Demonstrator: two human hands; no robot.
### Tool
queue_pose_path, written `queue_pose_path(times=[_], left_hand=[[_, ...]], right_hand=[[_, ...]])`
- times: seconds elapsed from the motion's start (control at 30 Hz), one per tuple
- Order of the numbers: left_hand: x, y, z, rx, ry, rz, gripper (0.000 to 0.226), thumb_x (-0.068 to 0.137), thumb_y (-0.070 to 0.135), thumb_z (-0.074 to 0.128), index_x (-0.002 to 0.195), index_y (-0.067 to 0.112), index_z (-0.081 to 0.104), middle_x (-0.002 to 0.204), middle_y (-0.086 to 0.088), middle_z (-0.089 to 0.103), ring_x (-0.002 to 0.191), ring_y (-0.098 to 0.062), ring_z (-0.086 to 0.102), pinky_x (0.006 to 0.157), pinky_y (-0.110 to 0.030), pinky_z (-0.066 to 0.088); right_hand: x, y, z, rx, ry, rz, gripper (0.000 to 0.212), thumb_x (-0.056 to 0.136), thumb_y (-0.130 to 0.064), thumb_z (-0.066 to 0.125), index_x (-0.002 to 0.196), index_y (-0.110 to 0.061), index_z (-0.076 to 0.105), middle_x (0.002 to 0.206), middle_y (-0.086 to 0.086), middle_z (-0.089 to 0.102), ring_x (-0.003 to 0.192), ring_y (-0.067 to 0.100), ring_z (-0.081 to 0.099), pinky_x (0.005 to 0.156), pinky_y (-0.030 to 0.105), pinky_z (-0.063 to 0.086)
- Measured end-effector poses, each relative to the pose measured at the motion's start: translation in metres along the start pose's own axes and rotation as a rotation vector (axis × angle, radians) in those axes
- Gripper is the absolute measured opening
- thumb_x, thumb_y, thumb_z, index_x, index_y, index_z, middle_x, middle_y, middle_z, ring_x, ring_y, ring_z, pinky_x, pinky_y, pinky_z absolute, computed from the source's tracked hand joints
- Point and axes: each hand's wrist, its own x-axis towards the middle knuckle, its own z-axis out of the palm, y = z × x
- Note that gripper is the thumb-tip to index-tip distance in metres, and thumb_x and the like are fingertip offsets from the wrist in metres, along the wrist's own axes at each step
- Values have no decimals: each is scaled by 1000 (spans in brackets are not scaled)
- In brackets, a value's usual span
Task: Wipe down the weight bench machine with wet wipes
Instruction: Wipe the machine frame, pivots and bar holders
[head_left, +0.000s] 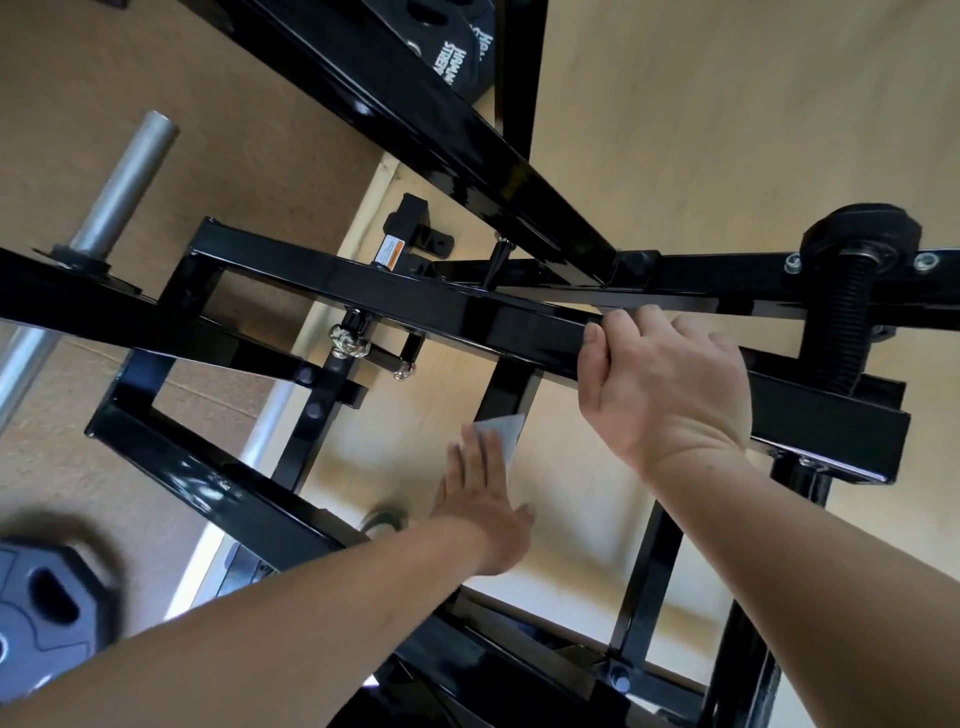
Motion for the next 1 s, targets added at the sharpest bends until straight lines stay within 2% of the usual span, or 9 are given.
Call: queue_pose_path(times=[0.1,0.17,0.27,0.37,0.47,0.6,0.8,0.87,1.0], left_hand=[[-8,1,5,-11,-50,-17,92,106,57,25,143,11,-46,147,-12,-57,146,-36,-39,127,-50,-7],[5,1,-8,-44,32,41,92,106,57,26,148,12,-42,153,-10,-52,148,-34,-37,127,-47,-9],[27,-1,-42,-254,111,183,81,110,46,29,157,11,-28,163,-7,-39,153,-26,-29,128,-45,-6],[28,0,-50,-323,99,184,69,112,32,29,160,8,-15,167,-11,-30,154,-33,-24,128,-50,-3],[0,2,-22,-270,-70,3,82,108,55,26,157,19,-29,161,-4,-42,153,-30,-28,127,-48,-4],[-24,13,-6,-202,-161,-176,93,105,61,31,156,16,-31,162,-8,-41,154,-35,-26,126,-53,1],[14,-9,-45,-388,-17,62,86,110,45,33,153,14,-36,163,-2,-38,157,-22,-21,129,-43,-1],[12,-6,-42,-333,-21,69,86,108,52,30,153,19,-36,162,-3,-41,156,-27,-22,129,-47,0],[-19,11,-6,-11,-111,3,86,105,63,18,149,18,-40,150,-9,-53,145,-37,-40,125,-51,-15]], right_hand=[[-1,0,1,5,22,0,50,106,-44,21,92,-17,62,85,5,61,77,32,53,71,38,26],[-1,-1,2,7,33,4,51,106,-44,21,92,-17,62,85,5,62,77,32,54,71,38,27],[0,-1,1,13,31,3,51,106,-44,21,94,-17,63,87,6,63,78,33,55,71,39,29],[0,-1,2,11,36,8,51,106,-43,22,94,-16,63,87,7,63,79,35,56,71,39,29],[-1,-1,3,23,50,13,51,106,-43,22,94,-16,63,86,7,62,79,35,55,71,40,31],[0,-3,3,24,54,18,52,106,-43,22,93,-15,64,86,7,62,78,35,55,71,41,33],[-1,-2,5,16,74,18,50,105,-43,23,92,-15,63,85,8,62,76,35,55,70,40,31],[-1,-2,6,11,91,18,49,105,-43,24,91,-15,62,84,8,61,76,35,54,70,40,30],[-2,-1,5,1,98,12,49,106,-42,25,91,-15,62,83,8,61,75,35,53,69,41,30]])
